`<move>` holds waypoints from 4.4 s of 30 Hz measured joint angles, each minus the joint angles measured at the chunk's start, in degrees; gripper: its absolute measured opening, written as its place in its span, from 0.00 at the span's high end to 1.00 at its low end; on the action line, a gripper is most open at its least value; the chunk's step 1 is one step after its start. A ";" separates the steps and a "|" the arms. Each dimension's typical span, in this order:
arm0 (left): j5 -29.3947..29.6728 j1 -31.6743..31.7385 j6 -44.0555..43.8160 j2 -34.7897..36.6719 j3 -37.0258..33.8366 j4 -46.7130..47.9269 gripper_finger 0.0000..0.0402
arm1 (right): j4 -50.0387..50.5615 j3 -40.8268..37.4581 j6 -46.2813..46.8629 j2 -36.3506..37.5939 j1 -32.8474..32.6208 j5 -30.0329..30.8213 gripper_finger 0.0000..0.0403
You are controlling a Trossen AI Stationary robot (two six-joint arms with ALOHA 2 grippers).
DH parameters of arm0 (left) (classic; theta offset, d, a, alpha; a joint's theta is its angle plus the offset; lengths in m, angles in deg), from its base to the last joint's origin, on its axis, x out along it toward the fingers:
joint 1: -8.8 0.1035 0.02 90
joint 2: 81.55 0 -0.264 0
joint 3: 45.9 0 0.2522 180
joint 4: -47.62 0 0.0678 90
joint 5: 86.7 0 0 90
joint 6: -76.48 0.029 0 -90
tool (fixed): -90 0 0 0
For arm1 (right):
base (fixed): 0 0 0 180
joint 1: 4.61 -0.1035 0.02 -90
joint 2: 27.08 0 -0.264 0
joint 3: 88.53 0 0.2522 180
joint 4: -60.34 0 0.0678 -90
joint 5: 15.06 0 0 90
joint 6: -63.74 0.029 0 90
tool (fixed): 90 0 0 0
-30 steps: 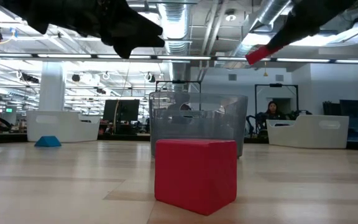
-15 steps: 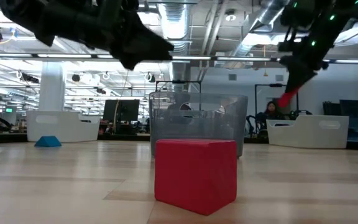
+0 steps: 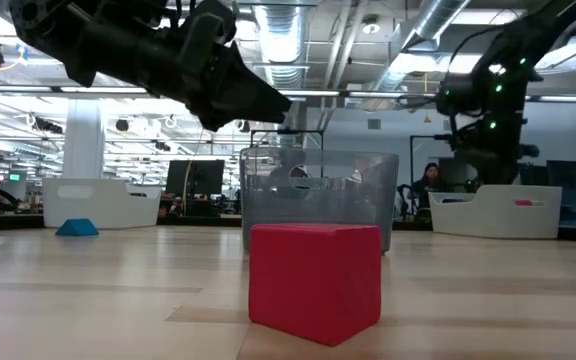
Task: Sort & place blocks by color
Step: Put the top red block into the gray bin, then put the red block into the gray bin
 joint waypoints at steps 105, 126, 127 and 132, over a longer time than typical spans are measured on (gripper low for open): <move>-20.77 -17.77 7.66 -27.72 27.43 17.02 0.44 | -76.69 -15.35 21.12 -5.32 -83.93 19.30 0.71; -16.23 -17.86 2.03 -27.71 27.41 19.42 0.75 | -80.05 -15.33 15.13 -5.34 -80.68 17.66 0.71; -15.26 -17.86 1.75 -27.55 27.41 19.20 0.74 | -80.07 -15.33 14.37 -5.34 -80.77 17.78 0.71; -3.76 -18.29 3.81 -24.19 27.38 21.61 0.72 | -80.18 -15.33 11.39 -5.34 -82.07 19.01 0.71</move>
